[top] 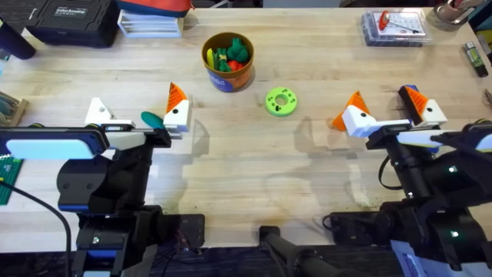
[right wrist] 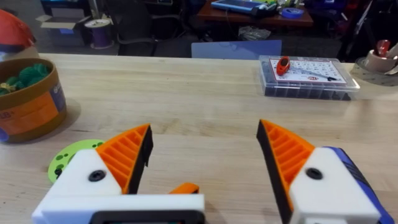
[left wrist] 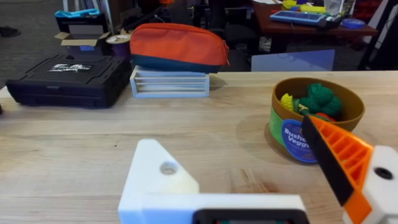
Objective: Pick up the gripper from the table and insert it into the empty holder that is missing its gripper. Then pick up a screw, insert it into the mounting hole, and use the screwdriver to tighten it. Finally, clean up the table by picking up the vegetable and placing it into the bucket.
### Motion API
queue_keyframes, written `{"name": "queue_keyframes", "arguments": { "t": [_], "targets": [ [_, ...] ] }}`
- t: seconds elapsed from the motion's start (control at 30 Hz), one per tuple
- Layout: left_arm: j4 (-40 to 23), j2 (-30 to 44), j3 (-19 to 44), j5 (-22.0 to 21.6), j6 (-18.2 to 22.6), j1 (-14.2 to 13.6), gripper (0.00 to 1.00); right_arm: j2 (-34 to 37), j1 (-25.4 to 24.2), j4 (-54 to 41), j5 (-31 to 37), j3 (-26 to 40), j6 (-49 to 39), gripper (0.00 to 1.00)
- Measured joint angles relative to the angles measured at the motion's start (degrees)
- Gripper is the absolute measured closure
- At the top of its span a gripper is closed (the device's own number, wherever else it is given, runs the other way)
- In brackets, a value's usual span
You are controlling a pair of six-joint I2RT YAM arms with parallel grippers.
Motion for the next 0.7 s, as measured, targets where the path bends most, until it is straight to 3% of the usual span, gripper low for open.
{"name": "queue_keyframes", "arguments": {
  "t": [0.47,0.57,0.7],
  "targets": [
    [-2.3,0.0,0.2,0.0,0.0,0.0,0.013,0.0,0.0,1.8,0.2,0.0,0.2,0.008],
    [-7.5,0.1,2.5,-0.1,0.0,0.0,0.013,0.2,0.0,-2.9,0.2,1.6,0.4,0.008],
    [-15.8,3.4,10.9,-0.5,0.0,0.0,0.014,3.4,0.0,-10.8,0.2,8.7,1.1,0.009]
  ]
}}
